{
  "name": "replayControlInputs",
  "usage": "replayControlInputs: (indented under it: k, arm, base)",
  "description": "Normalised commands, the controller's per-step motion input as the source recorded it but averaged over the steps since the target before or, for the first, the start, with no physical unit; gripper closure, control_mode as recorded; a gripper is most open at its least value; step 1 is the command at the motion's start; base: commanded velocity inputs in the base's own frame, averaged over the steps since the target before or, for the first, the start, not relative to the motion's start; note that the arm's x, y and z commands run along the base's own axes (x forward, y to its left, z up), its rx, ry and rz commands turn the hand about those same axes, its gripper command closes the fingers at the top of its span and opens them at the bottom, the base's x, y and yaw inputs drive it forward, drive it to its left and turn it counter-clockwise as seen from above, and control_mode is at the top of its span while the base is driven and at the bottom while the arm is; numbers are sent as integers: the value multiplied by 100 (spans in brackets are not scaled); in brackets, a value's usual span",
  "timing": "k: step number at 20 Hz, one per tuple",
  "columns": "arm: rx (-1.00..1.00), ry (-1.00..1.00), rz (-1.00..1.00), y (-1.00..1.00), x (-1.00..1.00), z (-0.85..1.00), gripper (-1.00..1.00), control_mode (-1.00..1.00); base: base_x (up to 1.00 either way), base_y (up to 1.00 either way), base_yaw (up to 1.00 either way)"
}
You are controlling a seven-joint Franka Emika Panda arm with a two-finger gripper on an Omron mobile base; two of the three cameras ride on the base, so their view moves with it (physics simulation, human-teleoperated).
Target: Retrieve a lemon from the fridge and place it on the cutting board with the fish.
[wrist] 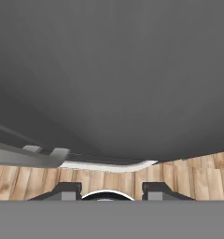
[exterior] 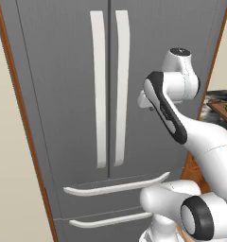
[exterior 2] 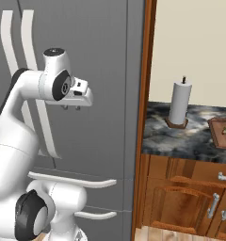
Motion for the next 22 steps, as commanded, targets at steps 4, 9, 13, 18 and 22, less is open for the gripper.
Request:
replayControlInputs:
  k: [4, 9, 13, 18, 22]
  arm:
    - [0, 0, 0, 0, 0, 0, -100, 100]
    - [0, 0, 0, 0, 0, 0, -100, 100]
    - [0, 0, 0, 0, 0, 0, -100, 100]
    - [0, 0, 0, 0, 0, 0, -100, 100]
    - [0, 0, 0, 0, 0, 0, -100, 100]
  base:
    - [0, 0, 0]
    - [-4, 3, -1]
    - [-39, 21, -9]
    - [-37, 32, -8]
    - [-14, 43, -3]
